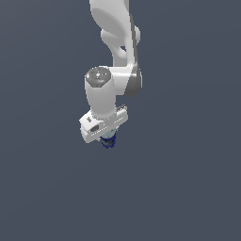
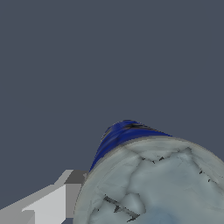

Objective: Pick up the object and move it to a goal position.

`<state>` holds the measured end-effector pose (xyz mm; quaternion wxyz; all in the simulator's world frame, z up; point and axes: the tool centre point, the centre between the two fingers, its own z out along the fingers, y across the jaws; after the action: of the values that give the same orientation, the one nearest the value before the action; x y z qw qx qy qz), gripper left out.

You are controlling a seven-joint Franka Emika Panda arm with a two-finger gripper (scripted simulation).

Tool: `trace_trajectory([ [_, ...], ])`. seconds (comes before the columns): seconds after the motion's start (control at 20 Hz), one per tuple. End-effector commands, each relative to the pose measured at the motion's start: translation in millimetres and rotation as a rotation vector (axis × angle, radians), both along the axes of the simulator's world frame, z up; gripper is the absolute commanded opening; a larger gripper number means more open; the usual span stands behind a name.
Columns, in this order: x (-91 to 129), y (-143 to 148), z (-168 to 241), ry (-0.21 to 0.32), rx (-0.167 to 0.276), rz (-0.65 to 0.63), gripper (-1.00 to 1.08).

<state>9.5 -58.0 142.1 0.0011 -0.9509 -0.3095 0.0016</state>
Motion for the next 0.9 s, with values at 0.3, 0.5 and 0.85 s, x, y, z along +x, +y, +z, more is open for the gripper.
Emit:
trace_trajectory([
  [0.3,35,-74,45,-0.004,0.000,0.001,-1.00],
  [0.5,48,-101,61,-0.004,0.000,0.001,-1.00],
  [0.85,65,-134,80,-0.004,-0.001,0.001,-1.00],
])
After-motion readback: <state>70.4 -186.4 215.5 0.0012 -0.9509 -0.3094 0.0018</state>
